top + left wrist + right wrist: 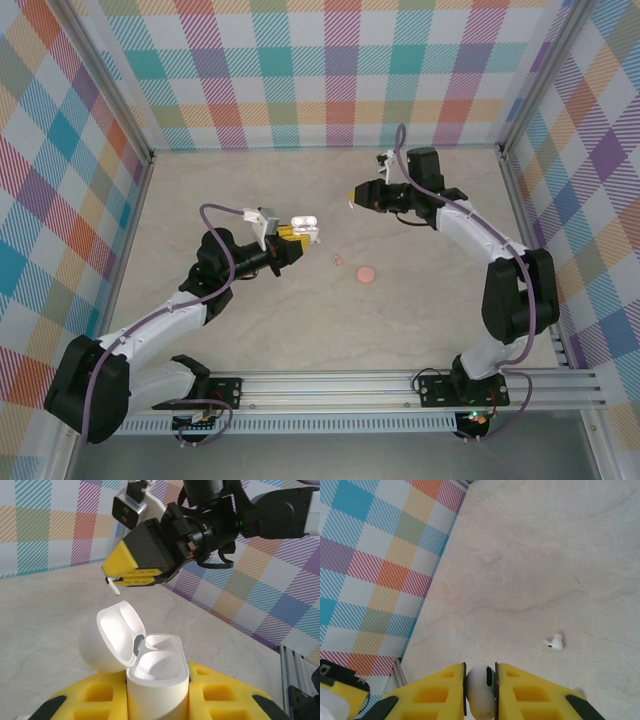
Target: Insert the wireless bluetooth earbuds into the charging case
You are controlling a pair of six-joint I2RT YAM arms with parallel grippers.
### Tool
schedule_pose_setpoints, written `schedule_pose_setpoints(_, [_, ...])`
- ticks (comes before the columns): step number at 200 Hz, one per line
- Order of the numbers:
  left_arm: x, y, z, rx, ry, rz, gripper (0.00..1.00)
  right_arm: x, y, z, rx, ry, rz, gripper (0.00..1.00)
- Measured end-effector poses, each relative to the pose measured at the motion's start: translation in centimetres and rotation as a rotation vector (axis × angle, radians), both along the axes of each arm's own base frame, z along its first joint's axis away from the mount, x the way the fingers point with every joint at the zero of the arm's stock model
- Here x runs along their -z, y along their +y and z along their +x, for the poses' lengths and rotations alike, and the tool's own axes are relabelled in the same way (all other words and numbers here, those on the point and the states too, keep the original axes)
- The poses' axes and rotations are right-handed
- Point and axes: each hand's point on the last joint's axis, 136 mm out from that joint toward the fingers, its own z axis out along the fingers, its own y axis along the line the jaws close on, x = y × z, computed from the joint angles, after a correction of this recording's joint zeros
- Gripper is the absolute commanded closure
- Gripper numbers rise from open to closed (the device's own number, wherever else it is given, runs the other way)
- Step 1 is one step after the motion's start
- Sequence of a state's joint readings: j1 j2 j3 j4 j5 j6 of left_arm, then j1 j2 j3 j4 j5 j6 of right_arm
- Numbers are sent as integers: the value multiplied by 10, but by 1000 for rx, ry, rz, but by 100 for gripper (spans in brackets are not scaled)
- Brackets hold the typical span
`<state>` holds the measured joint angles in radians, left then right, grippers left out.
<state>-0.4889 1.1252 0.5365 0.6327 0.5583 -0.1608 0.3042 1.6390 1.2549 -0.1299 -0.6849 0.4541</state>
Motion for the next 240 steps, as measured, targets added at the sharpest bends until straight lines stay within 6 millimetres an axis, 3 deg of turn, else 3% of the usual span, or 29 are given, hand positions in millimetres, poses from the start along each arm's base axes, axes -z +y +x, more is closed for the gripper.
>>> schedule_pose_setpoints(52, [0,-2,5,-3,-25,-19,87,-42,4,-18,-31,-117,56,79])
schedule_pose_setpoints(123, [-13,-8,9,7,-87,-76,87,-102,33,-61,-140,-294,133,78])
schedule_pose_setpoints(171, [-23,-13,5,23,-128,-99,88,-119,56,-86,-215,-364,164,77])
schedule_pose_setpoints(240, [-37,-24,4,50,-166,-108,88,-125,73,-103,-269,-414,176,77])
